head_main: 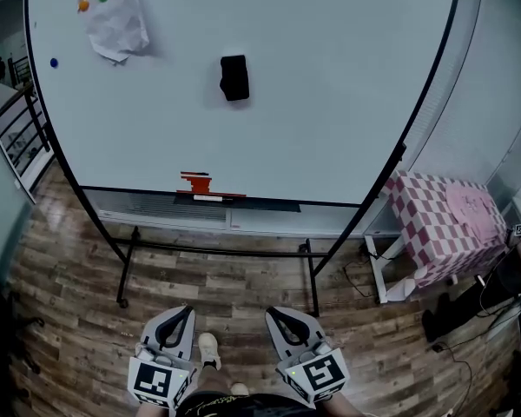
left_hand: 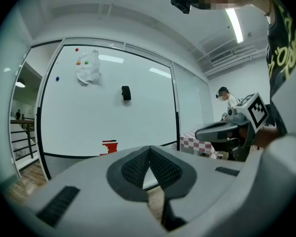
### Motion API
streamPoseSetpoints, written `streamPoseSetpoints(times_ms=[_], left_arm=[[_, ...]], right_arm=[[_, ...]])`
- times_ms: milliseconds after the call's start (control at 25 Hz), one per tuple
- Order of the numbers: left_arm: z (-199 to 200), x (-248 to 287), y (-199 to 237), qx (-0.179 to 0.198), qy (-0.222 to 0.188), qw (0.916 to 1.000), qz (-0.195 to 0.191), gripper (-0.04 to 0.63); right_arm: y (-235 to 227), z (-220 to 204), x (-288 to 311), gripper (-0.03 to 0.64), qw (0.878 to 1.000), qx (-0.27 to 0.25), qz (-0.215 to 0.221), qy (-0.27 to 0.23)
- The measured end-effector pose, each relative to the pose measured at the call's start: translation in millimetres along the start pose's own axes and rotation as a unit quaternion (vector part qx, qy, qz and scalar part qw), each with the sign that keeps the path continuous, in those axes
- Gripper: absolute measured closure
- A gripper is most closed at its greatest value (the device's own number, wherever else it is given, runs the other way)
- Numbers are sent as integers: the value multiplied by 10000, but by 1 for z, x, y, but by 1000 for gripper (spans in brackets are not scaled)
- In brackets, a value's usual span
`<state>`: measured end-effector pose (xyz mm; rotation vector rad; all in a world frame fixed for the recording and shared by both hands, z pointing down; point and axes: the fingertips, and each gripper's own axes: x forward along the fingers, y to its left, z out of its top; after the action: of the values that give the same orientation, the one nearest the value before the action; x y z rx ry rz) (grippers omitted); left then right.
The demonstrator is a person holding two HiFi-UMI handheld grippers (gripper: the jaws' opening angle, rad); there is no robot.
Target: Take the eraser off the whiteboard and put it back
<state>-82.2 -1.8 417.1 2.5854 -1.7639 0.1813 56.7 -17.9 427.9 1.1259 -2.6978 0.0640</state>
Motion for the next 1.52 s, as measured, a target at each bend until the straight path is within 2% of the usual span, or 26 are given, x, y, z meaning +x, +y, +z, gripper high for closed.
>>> streamPoseSetpoints(times_ms=[160,320,520,680,960,1080,1200,1240,1360,1520], left_arm=[[1,19,18,21,10,10000,-36,589],[-1,34,32,273,493,9983,-126,589],[2,59,52,333,501,9980,-196,589],[11,77,67,132,72,9997,-195,589],[16,99,95,344,434,9981,-275,589],[22,111,108,209,138,9992,-298,589],[26,121,121,168,-13,9993,-320,589],[26,124,125,182,-3,9993,-339,589],[22,131,136,430,395,9975,-409,589],[26,143,147,478,422,9968,-481,589]], right_arm=[[-9,3,20,606,10000,-48,-34,21],[-19,8,41,606,9998,-133,-58,-104],[-33,14,67,606,9997,-132,-116,-145],[-41,20,87,606,9998,-118,-133,-135],[-51,36,121,606,9997,-141,-120,-180],[-54,47,139,606,9980,-363,-32,-516],[-58,53,154,606,9973,-430,-48,-590],[-60,53,157,606,9979,-376,-87,-519],[-65,52,167,606,9995,-73,-244,-166],[-72,61,183,606,9982,-264,-284,-450]])
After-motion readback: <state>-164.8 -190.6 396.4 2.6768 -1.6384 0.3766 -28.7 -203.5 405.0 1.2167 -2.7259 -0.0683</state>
